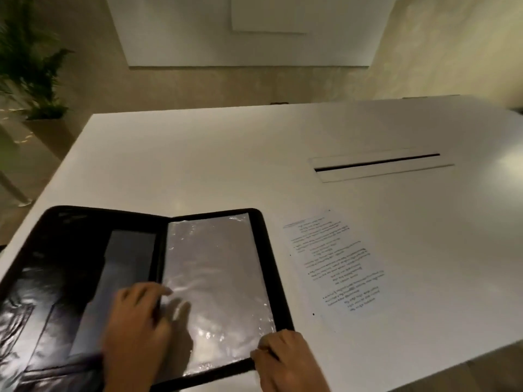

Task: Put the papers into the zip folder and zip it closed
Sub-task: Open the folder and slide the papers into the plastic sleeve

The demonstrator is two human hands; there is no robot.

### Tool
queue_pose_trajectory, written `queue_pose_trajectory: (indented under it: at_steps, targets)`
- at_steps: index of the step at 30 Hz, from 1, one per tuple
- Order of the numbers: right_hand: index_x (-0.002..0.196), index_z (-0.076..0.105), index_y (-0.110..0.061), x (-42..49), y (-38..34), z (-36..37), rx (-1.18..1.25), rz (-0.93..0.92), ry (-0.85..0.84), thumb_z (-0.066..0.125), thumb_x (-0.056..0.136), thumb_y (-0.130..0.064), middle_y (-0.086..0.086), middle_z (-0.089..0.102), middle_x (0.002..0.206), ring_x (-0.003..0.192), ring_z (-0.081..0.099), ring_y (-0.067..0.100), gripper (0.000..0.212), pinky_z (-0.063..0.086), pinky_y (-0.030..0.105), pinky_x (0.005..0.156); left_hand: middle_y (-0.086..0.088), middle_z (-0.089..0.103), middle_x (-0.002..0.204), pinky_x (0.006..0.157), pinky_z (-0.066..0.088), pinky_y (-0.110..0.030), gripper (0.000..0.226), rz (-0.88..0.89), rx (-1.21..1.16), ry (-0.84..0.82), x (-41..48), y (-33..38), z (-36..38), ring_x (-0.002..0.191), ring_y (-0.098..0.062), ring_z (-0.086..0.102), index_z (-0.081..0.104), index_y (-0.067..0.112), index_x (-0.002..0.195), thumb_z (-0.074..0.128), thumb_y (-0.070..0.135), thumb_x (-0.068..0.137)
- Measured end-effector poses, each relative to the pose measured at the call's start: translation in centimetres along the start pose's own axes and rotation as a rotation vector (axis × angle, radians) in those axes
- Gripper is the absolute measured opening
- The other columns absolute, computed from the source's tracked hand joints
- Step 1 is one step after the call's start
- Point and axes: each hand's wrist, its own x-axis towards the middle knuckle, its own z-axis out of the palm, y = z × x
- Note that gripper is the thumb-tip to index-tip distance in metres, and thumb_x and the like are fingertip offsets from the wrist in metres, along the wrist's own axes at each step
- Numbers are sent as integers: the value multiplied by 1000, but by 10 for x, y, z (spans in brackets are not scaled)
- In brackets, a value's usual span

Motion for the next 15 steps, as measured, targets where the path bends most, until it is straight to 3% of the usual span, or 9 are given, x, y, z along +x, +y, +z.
queue_pose_trajectory:
  at_steps: [2, 5, 7, 9, 12, 15]
  targets:
    - [85, 78, -29, 6, 1, -16, 0, 84, 57, 87, 73, -17, -13, 70, 97, 81, 63, 12, 19, 52, 27, 70, 15, 68, 101, 75, 45, -28, 7, 64, -202, -117, 5, 41, 27, 92, -12, 62, 74, 30, 95, 72, 28, 88]
    - [102, 81, -18, 27, 19, -53, 127, 239, 144, 74, 95, -18, -5, 70, 108, 98, 63, 12, 10, 50, 26, 85, 18, 73, 94, 72, 55, -21, 25, -15, -512, -292, 5, 91, 60, 83, -6, 70, 75, 32, 93, 82, 8, 89]
    - [105, 78, -16, 45, 49, -77, 132, 446, 227, 68, 98, -19, -4, 67, 107, 101, 64, 10, 13, 51, 21, 86, 13, 76, 97, 69, 56, -18, 32, -110, -636, -425, 9, 119, 75, 82, -8, 73, 75, 32, 98, 73, 0, 95]
    - [109, 76, -19, 58, 95, -91, 64, 657, 272, 71, 98, -18, -3, 65, 112, 97, 68, 14, 12, 58, 32, 84, 7, 74, 108, 63, 61, -25, 38, -224, -743, -562, 13, 142, 84, 83, -14, 74, 71, 33, 107, 60, -3, 100]
    - [124, 71, -15, 73, 162, -111, -81, 923, 159, 80, 94, -22, 9, 60, 129, 106, 71, 34, 32, 62, 51, 88, 8, 67, 124, 67, 58, -18, 34, -312, -795, -661, 19, 166, 99, 90, -17, 73, 61, 33, 123, 57, 4, 105]
    - [145, 59, -11, 85, 205, -127, -223, 1112, -111, 78, 95, -43, 19, 54, 144, 129, 57, 43, 62, 53, 57, 104, 16, 60, 135, 84, 51, -13, 37, -377, -814, -642, 22, 181, 114, 117, -9, 65, 54, 37, 132, 61, 11, 106]
